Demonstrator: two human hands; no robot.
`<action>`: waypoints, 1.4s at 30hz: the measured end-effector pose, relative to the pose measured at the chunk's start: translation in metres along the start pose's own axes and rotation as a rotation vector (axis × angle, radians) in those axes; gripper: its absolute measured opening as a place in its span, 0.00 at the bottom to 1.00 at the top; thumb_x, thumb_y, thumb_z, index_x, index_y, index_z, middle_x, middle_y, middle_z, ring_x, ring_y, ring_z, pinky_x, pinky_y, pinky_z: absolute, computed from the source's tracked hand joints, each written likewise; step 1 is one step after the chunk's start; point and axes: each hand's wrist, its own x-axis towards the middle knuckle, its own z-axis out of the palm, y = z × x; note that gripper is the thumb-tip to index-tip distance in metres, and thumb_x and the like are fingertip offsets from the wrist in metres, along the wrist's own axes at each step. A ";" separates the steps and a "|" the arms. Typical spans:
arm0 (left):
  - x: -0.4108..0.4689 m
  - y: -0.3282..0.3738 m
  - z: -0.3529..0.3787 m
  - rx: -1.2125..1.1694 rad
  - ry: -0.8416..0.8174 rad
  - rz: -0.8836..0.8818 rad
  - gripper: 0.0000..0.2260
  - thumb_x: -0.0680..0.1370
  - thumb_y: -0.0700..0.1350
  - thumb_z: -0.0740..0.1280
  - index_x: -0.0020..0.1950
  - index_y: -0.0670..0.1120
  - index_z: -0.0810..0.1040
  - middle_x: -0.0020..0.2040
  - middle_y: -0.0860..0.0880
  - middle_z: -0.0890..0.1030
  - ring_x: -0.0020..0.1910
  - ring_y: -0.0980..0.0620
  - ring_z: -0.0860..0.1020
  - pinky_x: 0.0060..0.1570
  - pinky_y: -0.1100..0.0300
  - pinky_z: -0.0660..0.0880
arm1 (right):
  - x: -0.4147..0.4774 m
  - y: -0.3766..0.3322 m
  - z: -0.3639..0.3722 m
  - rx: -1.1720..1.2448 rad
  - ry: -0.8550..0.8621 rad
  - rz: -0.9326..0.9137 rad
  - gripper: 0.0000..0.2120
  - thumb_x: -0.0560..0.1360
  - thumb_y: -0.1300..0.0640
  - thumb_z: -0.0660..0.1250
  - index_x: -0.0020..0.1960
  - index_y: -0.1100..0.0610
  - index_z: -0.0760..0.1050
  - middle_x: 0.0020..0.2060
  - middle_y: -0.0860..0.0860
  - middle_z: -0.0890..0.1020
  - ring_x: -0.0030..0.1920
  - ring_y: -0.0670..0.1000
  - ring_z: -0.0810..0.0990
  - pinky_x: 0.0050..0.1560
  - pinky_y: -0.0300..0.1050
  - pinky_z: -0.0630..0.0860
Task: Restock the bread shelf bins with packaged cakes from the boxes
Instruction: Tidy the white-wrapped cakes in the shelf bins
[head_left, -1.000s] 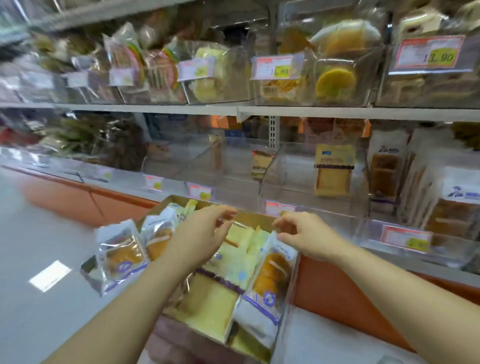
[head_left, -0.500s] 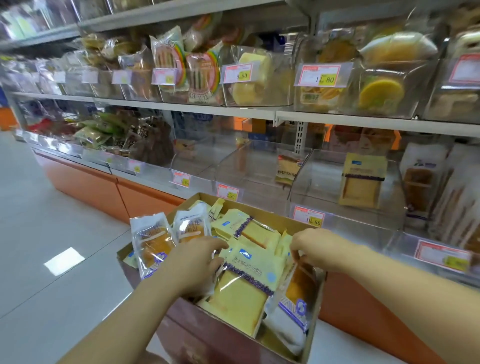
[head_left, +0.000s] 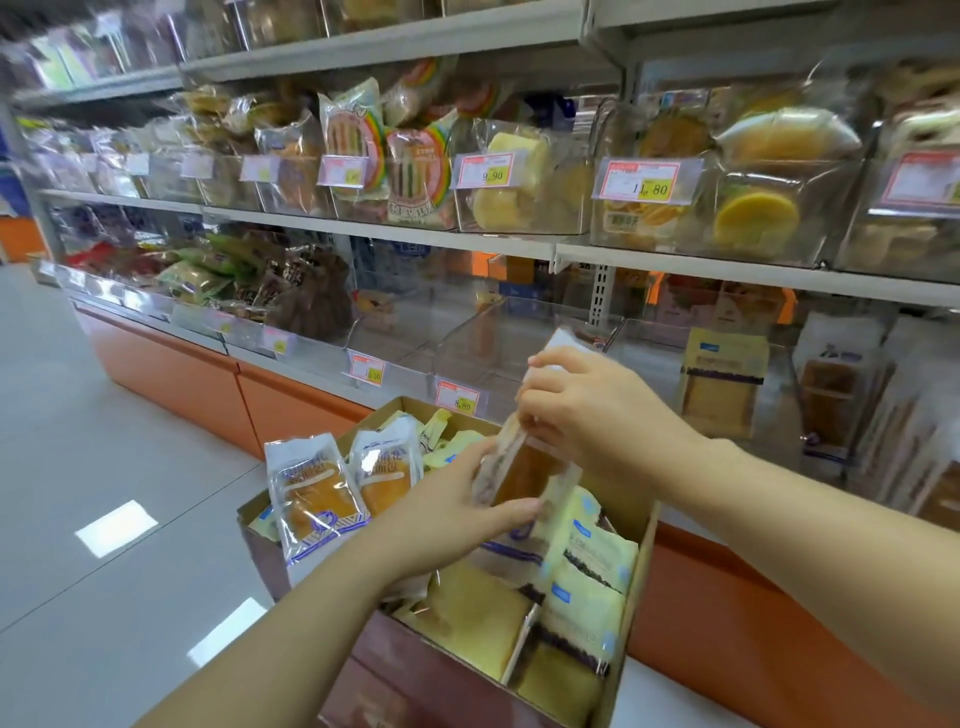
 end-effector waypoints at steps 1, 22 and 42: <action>0.001 0.002 0.000 -0.020 0.066 0.017 0.27 0.74 0.58 0.68 0.71 0.59 0.62 0.55 0.65 0.74 0.52 0.64 0.75 0.49 0.66 0.72 | 0.006 -0.006 0.000 0.016 0.037 0.002 0.05 0.69 0.56 0.74 0.42 0.53 0.79 0.46 0.50 0.83 0.57 0.59 0.78 0.50 0.55 0.78; -0.034 -0.107 -0.060 -0.451 0.710 -0.376 0.15 0.75 0.49 0.70 0.58 0.52 0.70 0.48 0.56 0.77 0.49 0.53 0.77 0.49 0.57 0.71 | 0.066 -0.090 0.107 0.894 -0.485 0.681 0.18 0.79 0.49 0.63 0.65 0.55 0.75 0.60 0.50 0.78 0.57 0.46 0.76 0.51 0.38 0.69; -0.020 -0.088 -0.063 -0.694 0.490 -0.157 0.21 0.76 0.32 0.59 0.54 0.59 0.76 0.44 0.52 0.85 0.41 0.53 0.83 0.40 0.58 0.79 | 0.067 -0.098 0.106 1.499 -0.217 1.000 0.21 0.69 0.51 0.75 0.59 0.54 0.74 0.47 0.52 0.84 0.46 0.51 0.82 0.53 0.49 0.78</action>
